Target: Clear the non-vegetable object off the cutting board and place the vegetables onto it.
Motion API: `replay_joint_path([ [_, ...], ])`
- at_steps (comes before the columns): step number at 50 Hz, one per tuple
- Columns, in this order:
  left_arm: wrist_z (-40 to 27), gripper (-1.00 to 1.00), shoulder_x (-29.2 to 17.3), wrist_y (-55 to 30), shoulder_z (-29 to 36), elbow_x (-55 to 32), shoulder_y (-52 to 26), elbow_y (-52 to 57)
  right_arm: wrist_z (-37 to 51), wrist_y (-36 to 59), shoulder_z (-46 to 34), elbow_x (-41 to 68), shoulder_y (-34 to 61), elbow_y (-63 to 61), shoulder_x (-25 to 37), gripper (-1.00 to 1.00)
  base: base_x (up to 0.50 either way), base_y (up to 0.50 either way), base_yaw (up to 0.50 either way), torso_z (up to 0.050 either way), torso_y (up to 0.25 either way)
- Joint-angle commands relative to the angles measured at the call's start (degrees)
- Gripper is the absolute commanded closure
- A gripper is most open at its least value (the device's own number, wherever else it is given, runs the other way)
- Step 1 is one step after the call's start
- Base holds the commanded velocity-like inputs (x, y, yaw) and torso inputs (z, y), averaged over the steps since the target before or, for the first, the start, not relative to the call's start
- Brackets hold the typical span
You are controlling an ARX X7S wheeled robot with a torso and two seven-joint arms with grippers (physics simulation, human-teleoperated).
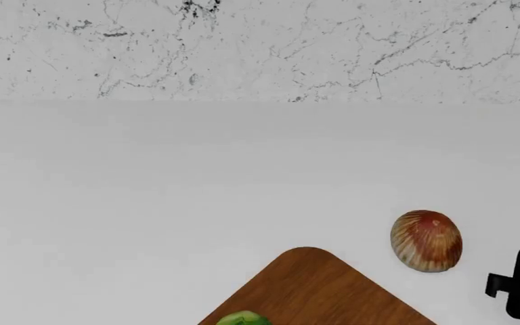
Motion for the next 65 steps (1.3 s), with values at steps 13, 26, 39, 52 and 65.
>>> replay_joint_path([
  [13, 1.21, -1.0, 1.01, -1.08, -2.85, -1.05, -0.31, 1.62, 6.82, 26.56, 5.2, 5.98, 20.41, -8.91, -1.39, 1.0, 0.0, 0.0, 0.0, 0.0, 0.0],
  [26, 0.93, -1.0, 1.33, -1.77, -2.55, -1.61, -0.92, 2.11, 11.66, 35.84, 5.87, 14.66, 28.27, -12.31, -4.86, 1.0, 0.0, 0.0, 0.0, 0.0, 0.0],
  [39, 0.57, -1.0, 1.1, -2.34, -2.95, -2.43, -0.7, 3.08, 15.98, 37.21, 6.15, 20.58, 32.53, -17.1, -9.2, 1.0, 0.0, 0.0, 0.0, 0.0, 0.0],
  [52, 0.73, -1.0, 0.93, -2.08, -3.12, -2.59, -1.22, 2.41, 18.59, 36.65, 4.37, 27.66, 33.5, -21.24, -13.56, 1.0, 0.0, 0.0, 0.0, 0.0, 0.0],
  [65, 0.47, -1.0, 0.64, -2.4, -3.43, -3.03, -1.64, 2.66, 22.15, 36.83, 1.87, 33.93, 35.91, -23.93, -16.11, 1.0, 0.0, 0.0, 0.0, 0.0, 0.0],
])
